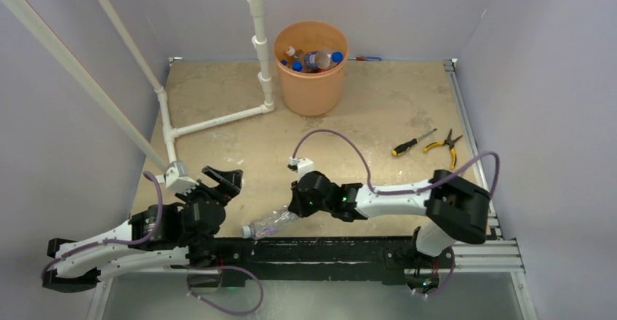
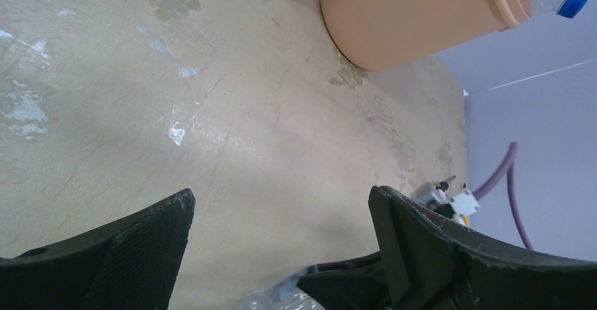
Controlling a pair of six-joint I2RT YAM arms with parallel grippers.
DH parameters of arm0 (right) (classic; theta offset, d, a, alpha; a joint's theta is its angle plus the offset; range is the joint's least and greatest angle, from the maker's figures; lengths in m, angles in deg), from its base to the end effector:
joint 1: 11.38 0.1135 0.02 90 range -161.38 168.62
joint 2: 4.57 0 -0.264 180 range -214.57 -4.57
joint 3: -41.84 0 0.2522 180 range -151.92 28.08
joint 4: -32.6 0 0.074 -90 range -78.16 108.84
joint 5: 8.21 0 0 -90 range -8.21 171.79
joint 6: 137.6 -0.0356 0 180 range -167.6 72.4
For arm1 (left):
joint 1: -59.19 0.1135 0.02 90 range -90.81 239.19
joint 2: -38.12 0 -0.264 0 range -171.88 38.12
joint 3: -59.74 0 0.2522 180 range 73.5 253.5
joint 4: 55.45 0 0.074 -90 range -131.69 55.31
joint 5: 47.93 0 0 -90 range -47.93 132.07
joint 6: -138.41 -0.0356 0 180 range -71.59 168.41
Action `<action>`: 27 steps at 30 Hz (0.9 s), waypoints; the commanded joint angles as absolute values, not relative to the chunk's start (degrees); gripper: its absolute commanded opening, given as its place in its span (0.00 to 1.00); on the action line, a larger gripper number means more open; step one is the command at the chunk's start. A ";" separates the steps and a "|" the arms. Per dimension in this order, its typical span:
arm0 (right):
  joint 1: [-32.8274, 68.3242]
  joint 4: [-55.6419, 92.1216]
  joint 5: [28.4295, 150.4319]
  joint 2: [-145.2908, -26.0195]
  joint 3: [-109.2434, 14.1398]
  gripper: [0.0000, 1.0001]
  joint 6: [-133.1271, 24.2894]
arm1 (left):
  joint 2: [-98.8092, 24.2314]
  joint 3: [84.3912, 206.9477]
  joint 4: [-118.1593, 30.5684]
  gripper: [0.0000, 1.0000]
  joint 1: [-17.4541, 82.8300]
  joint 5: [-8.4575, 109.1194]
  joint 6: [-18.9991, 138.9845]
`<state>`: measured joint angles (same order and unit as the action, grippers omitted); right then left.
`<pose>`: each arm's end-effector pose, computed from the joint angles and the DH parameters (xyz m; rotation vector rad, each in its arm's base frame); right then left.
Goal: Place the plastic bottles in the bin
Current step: Move the plastic bottle to the center of the board.
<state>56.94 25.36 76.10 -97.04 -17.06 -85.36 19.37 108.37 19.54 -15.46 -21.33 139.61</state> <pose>0.1231 0.3001 0.1663 -0.5865 2.3564 0.8154 0.0445 -0.0419 0.2603 -0.7467 1.7949 -0.6289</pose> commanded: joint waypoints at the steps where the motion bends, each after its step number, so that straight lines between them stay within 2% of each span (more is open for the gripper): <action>1: 56.95 20.86 64.53 -87.82 -12.84 0.00 -93.35 | 18.19 107.72 16.63 0.95 -15.52 -23.27 137.52; 9: 52.89 17.17 55.80 -77.05 -5.19 0.00 -111.64 | 15.90 105.52 6.89 0.96 -15.52 -22.99 130.05; 14: 50.68 15.96 54.97 -73.18 -2.01 0.00 -121.10 | 16.67 100.17 -7.46 0.99 -15.52 -19.62 118.22; 22: 50.66 -2.58 52.78 -77.96 -4.81 0.00 -142.69 | 16.01 93.47 -21.54 0.99 -15.52 -17.26 114.27; 27: 50.67 -4.10 52.69 -83.36 -6.25 0.00 -143.84 | 12.08 93.74 -24.19 0.99 -15.52 -16.53 113.64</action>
